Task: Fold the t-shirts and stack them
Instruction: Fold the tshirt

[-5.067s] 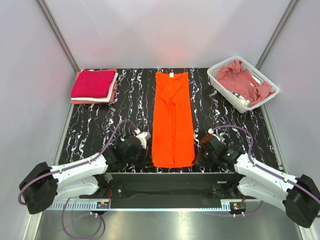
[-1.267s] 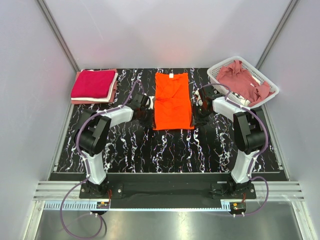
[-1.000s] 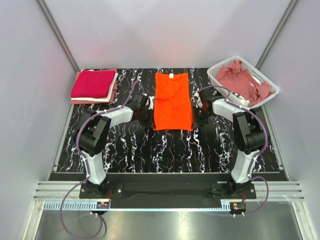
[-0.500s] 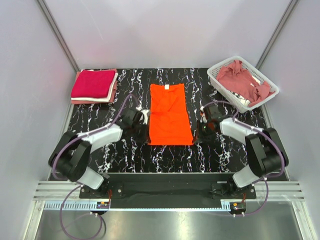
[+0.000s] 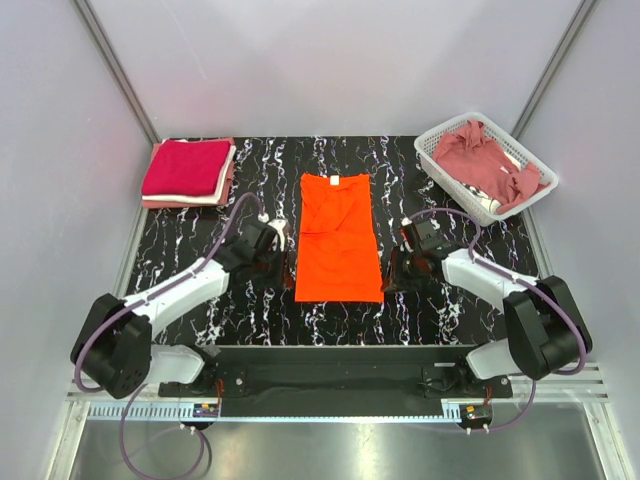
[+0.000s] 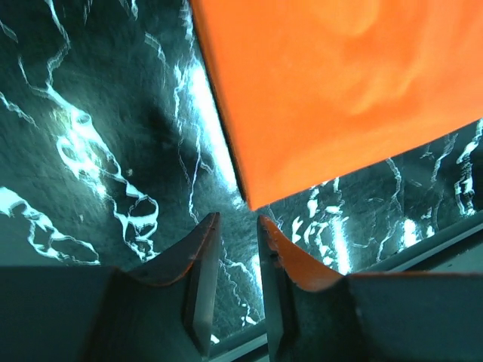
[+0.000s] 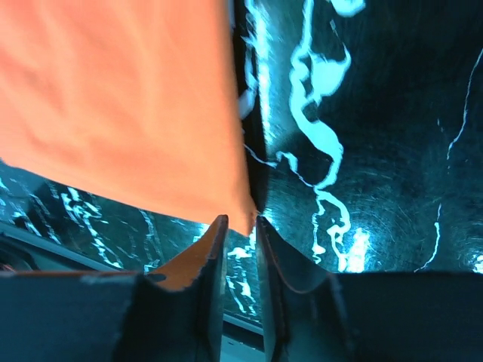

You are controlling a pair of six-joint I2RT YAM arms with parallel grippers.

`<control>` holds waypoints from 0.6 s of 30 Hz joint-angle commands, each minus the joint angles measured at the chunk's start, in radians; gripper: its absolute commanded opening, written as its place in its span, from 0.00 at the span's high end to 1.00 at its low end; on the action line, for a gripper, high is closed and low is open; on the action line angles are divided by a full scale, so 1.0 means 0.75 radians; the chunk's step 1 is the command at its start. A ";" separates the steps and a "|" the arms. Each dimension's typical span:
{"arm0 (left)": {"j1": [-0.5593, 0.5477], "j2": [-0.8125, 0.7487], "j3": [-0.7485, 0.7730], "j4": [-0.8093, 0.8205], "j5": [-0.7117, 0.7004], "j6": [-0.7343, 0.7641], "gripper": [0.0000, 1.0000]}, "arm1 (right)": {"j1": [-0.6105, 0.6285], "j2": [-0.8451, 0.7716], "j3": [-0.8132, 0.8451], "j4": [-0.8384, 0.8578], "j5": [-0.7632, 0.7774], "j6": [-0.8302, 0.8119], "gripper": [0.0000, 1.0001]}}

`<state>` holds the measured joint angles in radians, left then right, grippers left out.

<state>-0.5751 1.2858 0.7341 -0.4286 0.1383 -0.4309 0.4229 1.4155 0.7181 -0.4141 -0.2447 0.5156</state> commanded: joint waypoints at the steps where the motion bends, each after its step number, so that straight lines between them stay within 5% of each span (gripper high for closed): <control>1: -0.008 0.079 0.154 0.070 0.022 0.045 0.69 | 0.003 -0.016 0.140 0.000 0.062 0.014 0.74; 9: -0.002 0.535 0.547 0.179 0.153 0.039 0.69 | 0.001 0.311 0.482 0.031 -0.044 -0.119 0.83; 18: 0.098 0.881 0.894 0.072 -0.049 0.102 0.71 | -0.032 0.657 0.767 0.018 0.083 -0.221 0.87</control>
<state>-0.5446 1.9213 1.3296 -0.3542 0.1738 -0.3878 0.4183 1.8679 1.2282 -0.3973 -0.2390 0.4049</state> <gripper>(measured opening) 0.294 0.135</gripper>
